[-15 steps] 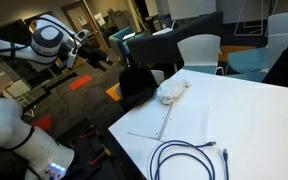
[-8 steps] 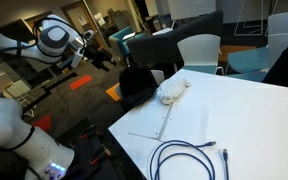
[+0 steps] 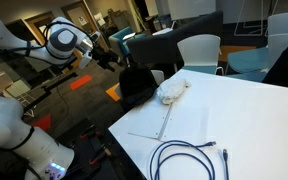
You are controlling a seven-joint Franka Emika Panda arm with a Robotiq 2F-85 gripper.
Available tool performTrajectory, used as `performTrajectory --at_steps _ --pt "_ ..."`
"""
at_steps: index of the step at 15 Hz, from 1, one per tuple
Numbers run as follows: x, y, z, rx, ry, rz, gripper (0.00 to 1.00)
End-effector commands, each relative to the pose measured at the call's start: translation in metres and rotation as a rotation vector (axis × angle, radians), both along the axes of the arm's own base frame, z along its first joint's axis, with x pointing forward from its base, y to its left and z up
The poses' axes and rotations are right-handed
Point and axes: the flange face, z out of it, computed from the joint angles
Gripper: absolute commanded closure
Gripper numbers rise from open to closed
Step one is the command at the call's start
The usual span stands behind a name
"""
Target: Pick up the bottle from the bag and put it on the table, then pick up the cloth and cable on the table and put them in the bag
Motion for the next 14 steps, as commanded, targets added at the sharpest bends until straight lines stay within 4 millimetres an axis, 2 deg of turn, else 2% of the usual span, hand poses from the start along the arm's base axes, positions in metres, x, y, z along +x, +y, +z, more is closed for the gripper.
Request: performTrajectory --at_steps 1,9,14 --pt "0.039 -0.001 -0.025 0.036 -0.01 0.068 0.0" --pt "0.118 0.012 -0.117 0.026 0.036 0.264 0.0" --pt "0.165 0.028 -0.174 0.066 0.094 0.333 0.0"
